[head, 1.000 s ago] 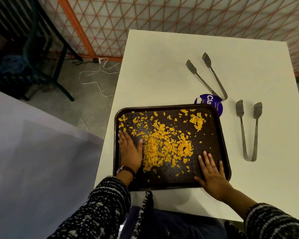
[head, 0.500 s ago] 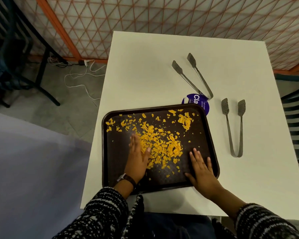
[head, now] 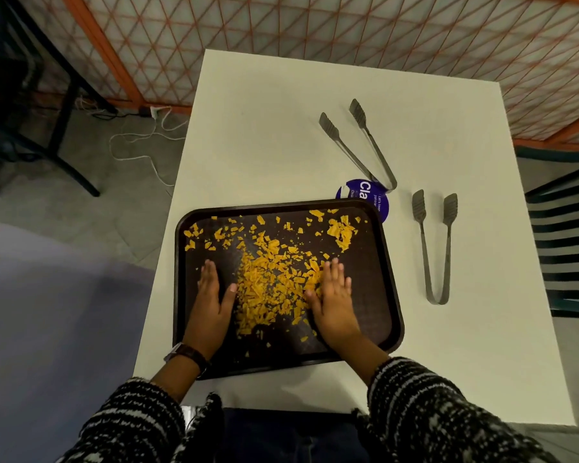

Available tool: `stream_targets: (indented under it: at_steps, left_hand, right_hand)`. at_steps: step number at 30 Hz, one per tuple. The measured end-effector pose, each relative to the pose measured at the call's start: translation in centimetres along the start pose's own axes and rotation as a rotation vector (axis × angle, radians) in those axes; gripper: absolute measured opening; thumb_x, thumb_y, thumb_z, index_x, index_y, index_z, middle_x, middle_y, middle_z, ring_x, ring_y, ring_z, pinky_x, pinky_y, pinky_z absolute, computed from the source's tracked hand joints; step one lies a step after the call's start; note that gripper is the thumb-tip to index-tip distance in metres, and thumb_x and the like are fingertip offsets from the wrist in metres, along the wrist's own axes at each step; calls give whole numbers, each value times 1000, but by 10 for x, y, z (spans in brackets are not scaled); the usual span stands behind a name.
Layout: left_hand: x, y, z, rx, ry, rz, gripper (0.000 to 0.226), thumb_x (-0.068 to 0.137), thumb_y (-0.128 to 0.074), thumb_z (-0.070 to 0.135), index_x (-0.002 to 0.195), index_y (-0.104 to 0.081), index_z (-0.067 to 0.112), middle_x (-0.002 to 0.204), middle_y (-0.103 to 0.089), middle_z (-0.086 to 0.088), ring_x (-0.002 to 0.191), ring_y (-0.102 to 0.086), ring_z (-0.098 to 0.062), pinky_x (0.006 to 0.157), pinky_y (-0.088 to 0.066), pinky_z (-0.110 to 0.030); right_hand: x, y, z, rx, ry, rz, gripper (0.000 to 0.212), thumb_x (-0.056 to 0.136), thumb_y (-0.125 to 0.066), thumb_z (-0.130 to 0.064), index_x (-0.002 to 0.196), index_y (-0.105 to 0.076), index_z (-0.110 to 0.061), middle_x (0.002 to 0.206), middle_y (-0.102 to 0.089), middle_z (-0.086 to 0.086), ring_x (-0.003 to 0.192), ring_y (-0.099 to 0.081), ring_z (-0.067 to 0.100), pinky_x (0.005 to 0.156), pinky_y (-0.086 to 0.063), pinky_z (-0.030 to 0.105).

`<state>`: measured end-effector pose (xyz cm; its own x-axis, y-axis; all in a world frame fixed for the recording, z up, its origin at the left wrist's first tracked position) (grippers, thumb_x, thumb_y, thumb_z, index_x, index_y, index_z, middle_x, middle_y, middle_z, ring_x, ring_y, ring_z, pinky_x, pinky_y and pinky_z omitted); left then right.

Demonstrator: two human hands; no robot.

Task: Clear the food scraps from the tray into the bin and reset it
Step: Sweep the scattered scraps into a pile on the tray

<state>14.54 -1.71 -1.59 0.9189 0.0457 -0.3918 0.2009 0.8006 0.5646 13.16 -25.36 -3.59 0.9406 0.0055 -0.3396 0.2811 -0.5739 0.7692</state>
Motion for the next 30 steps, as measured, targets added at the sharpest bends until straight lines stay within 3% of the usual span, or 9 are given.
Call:
stream_targets:
  at_steps: [3,6,10,13,19,24,27,30]
  left_hand:
    - [0,-2,-1,-5,13,-8,66,96,-35,38,149,1,21,159,1,0,146,1,-21,118,-8,-40]
    - [4,-3,6,-17,-1,-14,65,97,-34,37,148,0,20,159,0,-1,145,1,-20,117,-7,-38]
    - [9,-5,7,-23,8,-25,64,96,-33,41,149,-1,21,158,-2,-1,145,0,-20,114,-6,-33]
    - [9,-4,7,-21,2,-18,65,95,-32,42,149,-3,20,158,-3,-1,145,-1,-19,113,-6,-31]
    - [6,-2,3,-34,15,0,64,96,-33,41,149,-4,20,158,-4,-2,145,-3,-20,115,-9,-36]
    - [13,-1,3,-19,-4,6,64,96,-34,39,149,-3,20,158,-3,-2,145,-1,-20,115,-8,-36]
    - [31,8,5,44,-52,39,66,97,-35,37,149,-1,16,159,2,-3,145,4,-17,116,-3,-33]
    - [57,21,1,121,8,94,72,96,-37,39,148,3,11,158,8,-7,145,8,-19,117,-2,-34]
  right_hand:
    - [-5,5,-13,161,102,-19,67,94,-23,-52,149,-1,-20,157,1,-4,144,11,8,119,6,33]
    - [11,37,4,145,44,116,64,95,-27,-48,149,-8,-20,158,-5,-2,145,6,11,118,5,32]
    - [44,59,43,93,-154,112,68,97,-31,-44,149,0,-13,159,2,6,146,7,17,118,5,33]
    - [56,53,48,-48,-193,48,72,97,-26,-47,147,9,-9,158,10,10,145,13,20,117,10,35]
    - [33,14,5,-113,-56,-11,73,97,-22,-50,146,12,-8,156,18,10,142,23,21,114,16,37]
    - [15,-2,-31,56,148,-121,71,96,-30,-46,147,8,-14,153,15,-3,143,15,13,117,11,33]
    - [17,16,-20,113,90,-27,71,94,-28,-50,148,6,-18,156,9,-4,142,15,9,115,10,30]
    - [23,31,11,4,-25,20,72,95,-32,-47,148,3,-15,157,10,1,140,16,10,115,9,32]
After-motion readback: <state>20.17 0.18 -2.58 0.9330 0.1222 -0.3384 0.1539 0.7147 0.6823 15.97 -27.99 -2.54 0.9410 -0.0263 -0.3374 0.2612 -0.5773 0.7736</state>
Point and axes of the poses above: each hand's wrist, its own x-axis towards the middle knuckle, its own y-axis out of the back of the hand, z = x × y, the point moved 8 cm from there along x, towards the middle knuckle
